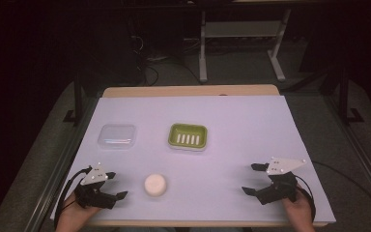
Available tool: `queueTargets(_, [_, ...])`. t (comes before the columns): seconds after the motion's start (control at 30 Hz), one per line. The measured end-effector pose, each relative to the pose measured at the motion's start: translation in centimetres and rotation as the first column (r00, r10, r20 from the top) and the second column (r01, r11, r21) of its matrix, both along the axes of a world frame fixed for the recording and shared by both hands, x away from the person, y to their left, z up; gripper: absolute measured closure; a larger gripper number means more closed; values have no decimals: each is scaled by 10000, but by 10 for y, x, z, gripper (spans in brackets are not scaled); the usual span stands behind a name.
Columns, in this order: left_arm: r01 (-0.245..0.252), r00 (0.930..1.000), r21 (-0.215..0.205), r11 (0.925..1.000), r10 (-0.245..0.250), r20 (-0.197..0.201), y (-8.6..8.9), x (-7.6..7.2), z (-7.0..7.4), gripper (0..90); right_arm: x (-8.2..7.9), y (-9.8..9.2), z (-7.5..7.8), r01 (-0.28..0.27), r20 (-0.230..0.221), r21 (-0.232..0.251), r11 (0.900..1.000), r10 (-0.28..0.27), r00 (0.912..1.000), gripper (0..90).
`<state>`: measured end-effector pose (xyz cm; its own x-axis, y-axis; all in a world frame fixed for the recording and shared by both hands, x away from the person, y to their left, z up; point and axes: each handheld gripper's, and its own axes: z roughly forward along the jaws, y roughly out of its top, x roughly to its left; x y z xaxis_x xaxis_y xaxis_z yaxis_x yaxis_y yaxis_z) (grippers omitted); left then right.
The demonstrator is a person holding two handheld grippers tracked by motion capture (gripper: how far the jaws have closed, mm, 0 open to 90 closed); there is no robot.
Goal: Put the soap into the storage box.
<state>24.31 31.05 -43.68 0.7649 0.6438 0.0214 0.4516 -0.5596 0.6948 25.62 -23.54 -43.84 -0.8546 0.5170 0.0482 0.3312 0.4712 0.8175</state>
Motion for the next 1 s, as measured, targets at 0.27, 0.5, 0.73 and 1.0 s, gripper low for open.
queueTargets(0.27, [68,10000,34,10000,-68,-40,-6,0,-1,171,0,3,0,-76,2,-8,10000,76,10000,131])
queueTargets(0.5, [292,9996,-206,9994,-292,15,-12,-3,1,151,0,3,0,-152,33,-27,9999,152,9999,131])
queueTargets(0.73, [566,9983,-87,9984,-564,177,-19,-5,3,146,0,4,1,-142,26,-31,9999,142,9999,131])
queueTargets(1.0, [639,9978,-68,9979,-638,172,-21,-6,4,148,0,4,1,-140,9,-41,9999,140,9999,130])
